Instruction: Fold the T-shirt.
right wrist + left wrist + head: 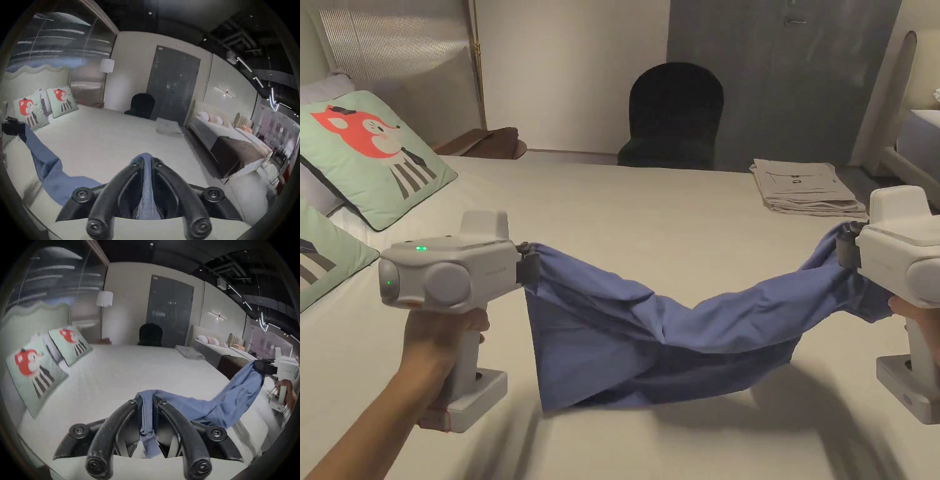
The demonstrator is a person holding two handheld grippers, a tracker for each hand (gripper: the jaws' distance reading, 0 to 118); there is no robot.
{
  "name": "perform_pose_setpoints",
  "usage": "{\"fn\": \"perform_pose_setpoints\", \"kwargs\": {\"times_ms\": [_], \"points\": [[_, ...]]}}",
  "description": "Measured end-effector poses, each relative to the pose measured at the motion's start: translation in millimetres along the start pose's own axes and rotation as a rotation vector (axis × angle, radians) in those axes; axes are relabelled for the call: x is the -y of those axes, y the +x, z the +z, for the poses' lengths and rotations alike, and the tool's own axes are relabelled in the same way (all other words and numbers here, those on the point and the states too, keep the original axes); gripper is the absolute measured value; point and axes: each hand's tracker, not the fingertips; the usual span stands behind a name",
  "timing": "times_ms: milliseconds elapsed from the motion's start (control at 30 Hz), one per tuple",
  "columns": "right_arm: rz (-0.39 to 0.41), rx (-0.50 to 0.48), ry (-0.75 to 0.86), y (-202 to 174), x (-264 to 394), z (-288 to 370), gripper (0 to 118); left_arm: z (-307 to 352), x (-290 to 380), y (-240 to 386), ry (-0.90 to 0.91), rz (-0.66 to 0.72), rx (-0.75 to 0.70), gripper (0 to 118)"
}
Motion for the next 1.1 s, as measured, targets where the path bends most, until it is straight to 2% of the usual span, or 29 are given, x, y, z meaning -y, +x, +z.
{"fn": "perform_pose_setpoints", "kwargs": {"times_ms": [267,400,533,600,733,833,1100], "points": [[0.038,0.129,0.174,11.7,-68.3,-27.9,6,-40.9,-112.6,-21.1,0.135,-0.029,-0.139,7],[-0.011,0.139,0.225,15.7,-91.1,-49.8,6,-64.2,-151.8,-35.1,0.166,0.014,-0.186,7],[-0.088,0.118,0.226,14.2,-91.8,-77.7,6,-89.8,-164.0,-45.5,0.191,-0.016,-0.264,7],[-0.106,0.104,0.209,7.6,-84.4,-90.5,6,-102.2,-161.2,-51.1,0.181,-0.006,-0.262,7],[-0.066,0.095,0.144,-15.0,-54.5,-118.1,6,-130.4,-133.2,-59.5,0.127,-0.086,-0.313,7],[-0.019,0.084,0.077,-33.7,-24.2,-135.4,6,-143.5,-101.9,-71.3,0.078,-0.054,-0.320,7],[-0.024,0.036,-0.089,-65.5,71.7,-156.3,6,-148.6,3.0,-98.3,-0.078,-0.018,-0.346,7]]}}
